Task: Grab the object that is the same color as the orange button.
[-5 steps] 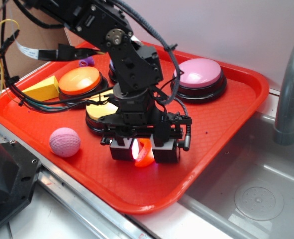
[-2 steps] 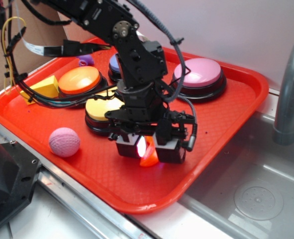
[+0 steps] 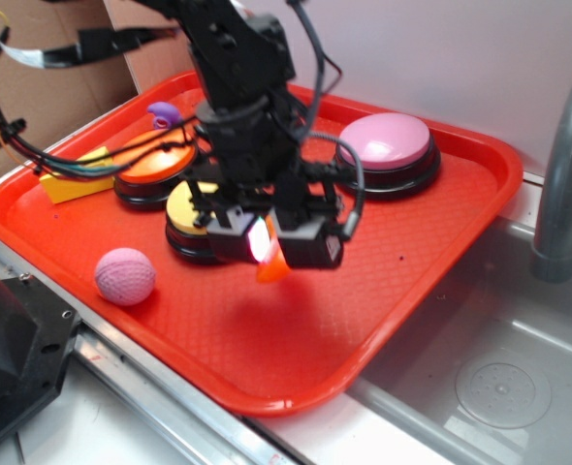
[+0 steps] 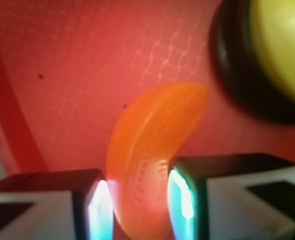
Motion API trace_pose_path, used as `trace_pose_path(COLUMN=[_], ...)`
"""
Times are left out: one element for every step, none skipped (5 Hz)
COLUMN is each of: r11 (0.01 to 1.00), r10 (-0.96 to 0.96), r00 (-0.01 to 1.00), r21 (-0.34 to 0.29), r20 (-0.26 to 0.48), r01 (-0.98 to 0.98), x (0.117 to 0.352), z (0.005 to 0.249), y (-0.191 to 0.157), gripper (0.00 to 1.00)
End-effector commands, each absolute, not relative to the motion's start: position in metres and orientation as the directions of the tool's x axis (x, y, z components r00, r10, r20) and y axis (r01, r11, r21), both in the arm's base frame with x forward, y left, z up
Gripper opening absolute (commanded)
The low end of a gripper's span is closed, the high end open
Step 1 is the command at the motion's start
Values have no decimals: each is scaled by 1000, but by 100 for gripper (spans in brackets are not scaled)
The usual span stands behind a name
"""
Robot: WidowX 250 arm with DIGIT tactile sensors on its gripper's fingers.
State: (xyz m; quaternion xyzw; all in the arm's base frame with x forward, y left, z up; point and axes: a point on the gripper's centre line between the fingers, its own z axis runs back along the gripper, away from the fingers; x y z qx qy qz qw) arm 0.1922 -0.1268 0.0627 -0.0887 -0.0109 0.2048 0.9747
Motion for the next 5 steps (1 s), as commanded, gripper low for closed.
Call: trace_pose_path(r11=[944,954,955,937,933], r10=[255,243,270,338,354], r00=[962,959,943,912,911], r21=[-242,-216,-180,-177,-152], r20=[97,149,196,234,213], r01=[-225,-208,-236,-302,-327], x=[198,196,193,192,191], z=[126,156,181,187,186], y=[-99,-72,-43,-22,-11], gripper=[0,0,0,0,0])
